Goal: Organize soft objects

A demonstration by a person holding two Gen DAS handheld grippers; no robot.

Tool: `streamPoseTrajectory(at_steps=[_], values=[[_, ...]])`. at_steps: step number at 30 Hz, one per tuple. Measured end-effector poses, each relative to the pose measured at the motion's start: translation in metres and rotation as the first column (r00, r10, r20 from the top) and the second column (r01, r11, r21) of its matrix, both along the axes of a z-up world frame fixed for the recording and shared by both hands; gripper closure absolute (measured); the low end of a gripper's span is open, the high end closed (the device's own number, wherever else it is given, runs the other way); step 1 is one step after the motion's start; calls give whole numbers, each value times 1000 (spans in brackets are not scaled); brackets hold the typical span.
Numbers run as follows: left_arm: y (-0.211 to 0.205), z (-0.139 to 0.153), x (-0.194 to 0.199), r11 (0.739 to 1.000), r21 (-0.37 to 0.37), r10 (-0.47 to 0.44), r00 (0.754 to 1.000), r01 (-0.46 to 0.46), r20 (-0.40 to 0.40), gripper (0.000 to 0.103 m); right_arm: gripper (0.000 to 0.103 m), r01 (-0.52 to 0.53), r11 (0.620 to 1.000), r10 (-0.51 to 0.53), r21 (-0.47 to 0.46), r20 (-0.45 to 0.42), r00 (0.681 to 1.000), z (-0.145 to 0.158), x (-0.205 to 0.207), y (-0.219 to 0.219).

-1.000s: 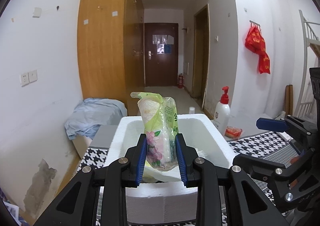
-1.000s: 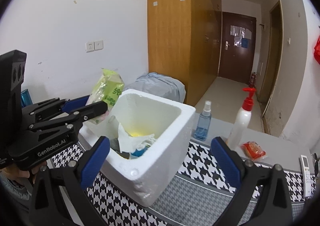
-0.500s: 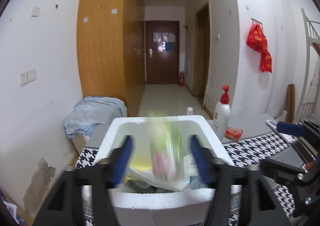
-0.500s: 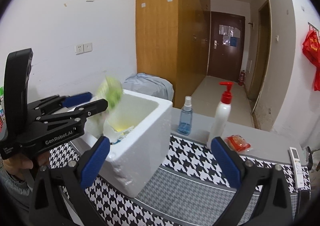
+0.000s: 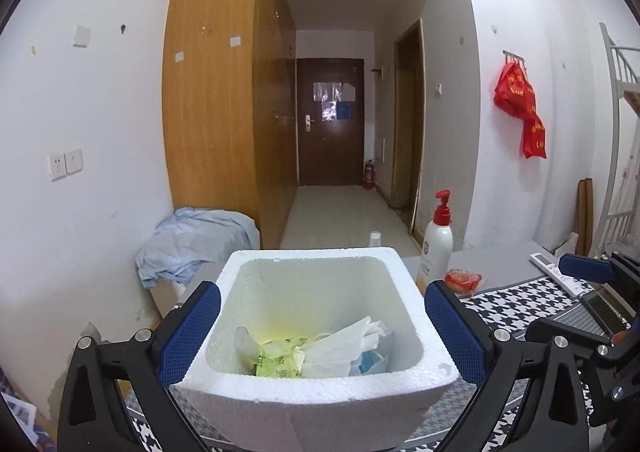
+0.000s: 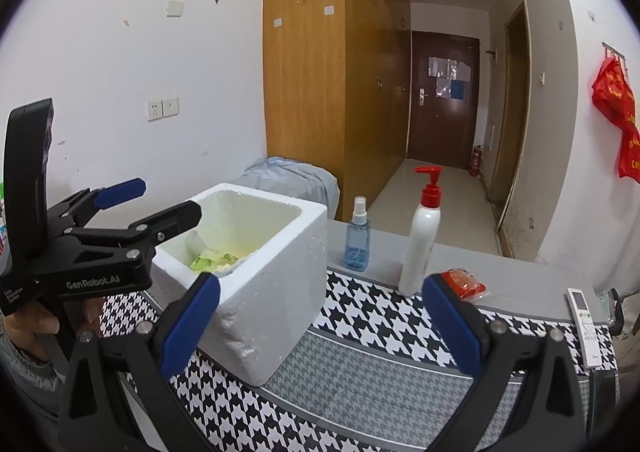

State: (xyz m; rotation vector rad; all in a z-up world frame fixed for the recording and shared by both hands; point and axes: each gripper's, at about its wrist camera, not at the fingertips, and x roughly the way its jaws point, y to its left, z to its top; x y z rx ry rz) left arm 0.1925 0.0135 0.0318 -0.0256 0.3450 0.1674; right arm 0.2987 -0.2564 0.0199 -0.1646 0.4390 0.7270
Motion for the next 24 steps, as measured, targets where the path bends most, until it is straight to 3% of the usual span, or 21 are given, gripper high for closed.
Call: streamPoseTrajectory(at_steps=[24], values=[[-35, 22, -83, 999, 50, -9, 990, 2, 143, 1, 1, 57, 996, -64, 73, 97, 993, 11, -61, -44]])
